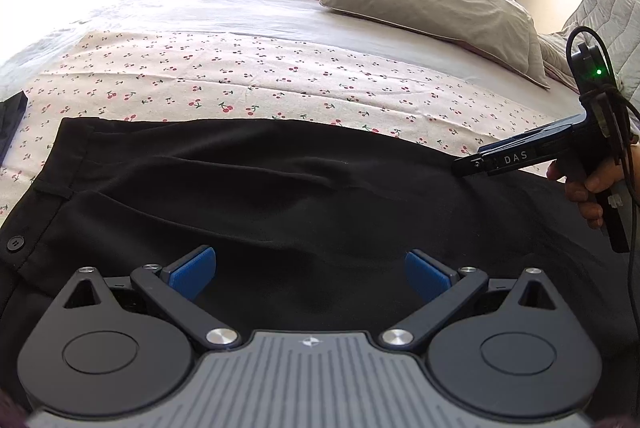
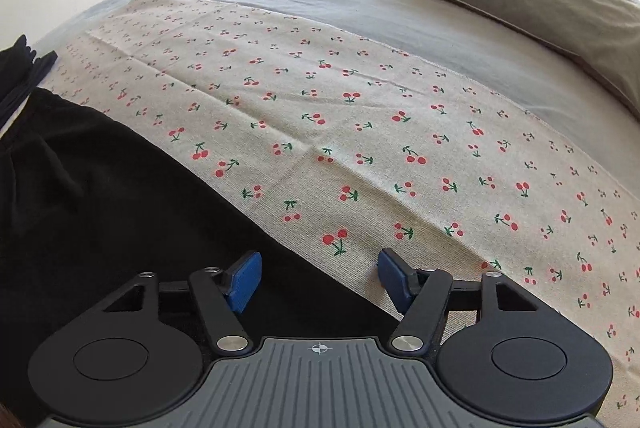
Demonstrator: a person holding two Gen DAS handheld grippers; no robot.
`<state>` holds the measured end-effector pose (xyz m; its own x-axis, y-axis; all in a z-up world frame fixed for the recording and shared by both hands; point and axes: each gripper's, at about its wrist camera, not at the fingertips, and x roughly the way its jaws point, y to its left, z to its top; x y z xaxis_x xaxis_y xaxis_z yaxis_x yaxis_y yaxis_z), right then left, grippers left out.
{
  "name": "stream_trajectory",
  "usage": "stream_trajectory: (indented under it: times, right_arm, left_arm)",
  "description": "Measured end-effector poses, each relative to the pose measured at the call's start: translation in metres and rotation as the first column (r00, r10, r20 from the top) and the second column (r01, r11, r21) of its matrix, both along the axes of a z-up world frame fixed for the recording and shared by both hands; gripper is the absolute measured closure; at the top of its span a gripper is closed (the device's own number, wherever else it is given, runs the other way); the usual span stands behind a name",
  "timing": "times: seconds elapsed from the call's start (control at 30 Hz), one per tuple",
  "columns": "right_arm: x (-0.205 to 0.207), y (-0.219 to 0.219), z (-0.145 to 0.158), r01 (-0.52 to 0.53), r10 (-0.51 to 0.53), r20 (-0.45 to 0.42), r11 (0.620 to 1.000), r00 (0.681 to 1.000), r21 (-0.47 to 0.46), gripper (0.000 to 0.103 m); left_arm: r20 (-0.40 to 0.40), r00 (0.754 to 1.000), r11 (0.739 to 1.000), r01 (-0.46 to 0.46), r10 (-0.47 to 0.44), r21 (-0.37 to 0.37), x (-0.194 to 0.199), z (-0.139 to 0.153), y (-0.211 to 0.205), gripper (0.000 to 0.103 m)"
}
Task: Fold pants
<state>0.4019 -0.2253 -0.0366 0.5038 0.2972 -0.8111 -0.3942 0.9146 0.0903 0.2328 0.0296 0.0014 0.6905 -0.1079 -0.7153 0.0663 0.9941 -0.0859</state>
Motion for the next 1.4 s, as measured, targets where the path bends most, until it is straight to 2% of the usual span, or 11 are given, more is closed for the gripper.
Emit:
stream_trajectory:
  times: [0.03,0.1,0.17,0.37,0.57,0.77,0.9,0.97,1.17,1.3,1.4]
  right_arm:
    - [0.000,0.001,0.002,-0.011,0.012,-0.013,1.000,1.000,0.012,0.072]
    - [-0.001,0.007,0.005,-0.031,0.031,-0.031,0.999,0.999,0.013,0.093]
    - [-0.006,0.013,0.009,-0.030,0.030,-0.011,1.000,1.000,-0.010,0.100]
    - [-0.050,0.005,0.043,0.013,-0.020,0.122,0.999,0.992,0.052,0.102]
    - [-0.119,0.019,0.075,-0.050,0.051,0.237,0.999,0.970,-0.006,0.102]
    - [-0.174,0.037,0.068,-0.096,0.113,0.269,0.992,0.956,-0.077,0.102]
    - [-0.196,0.047,0.050,-0.107,0.131,0.261,0.989,0.956,-0.105,0.102]
    - [-0.205,0.051,0.039,-0.112,0.135,0.244,0.988,0.960,-0.104,0.102]
    - [-0.213,0.063,0.005,-0.109,0.133,0.192,0.986,0.972,-0.130,0.102]
    - [-0.217,0.050,0.023,-0.073,0.085,0.173,0.995,0.981,-0.075,0.092]
    - [-0.225,0.014,0.042,0.030,-0.023,0.173,0.999,0.985,-0.035,0.079]
  left_arm:
    - [0.000,1.000,1.000,-0.003,0.003,-0.003,0.000,0.000,0.000,0.000]
    - [-0.001,1.000,1.000,-0.006,0.006,-0.011,-0.001,0.000,0.000,0.000]
    - [0.002,1.000,1.000,-0.006,0.006,-0.017,-0.001,0.001,0.001,0.001]
    - [0.042,0.999,0.998,-0.002,0.005,-0.067,-0.003,0.006,0.006,0.003]
    - [0.068,0.998,0.979,0.030,-0.017,-0.200,-0.006,0.008,0.006,0.015]
    - [0.090,0.995,0.936,0.063,-0.034,-0.345,-0.005,0.001,0.004,0.023]
    - [0.058,0.998,0.914,0.058,-0.038,-0.401,0.001,-0.008,-0.004,0.027]
    - [0.044,0.998,0.920,0.049,-0.034,-0.390,0.003,-0.011,-0.012,0.028]
    - [0.021,1.000,0.970,0.019,-0.014,-0.242,0.003,-0.008,-0.033,0.035]
    - [0.057,0.996,0.988,0.082,-0.075,-0.131,-0.004,-0.001,-0.038,0.037]
    - [0.071,0.978,0.975,0.200,-0.194,-0.098,-0.012,0.005,-0.040,0.037]
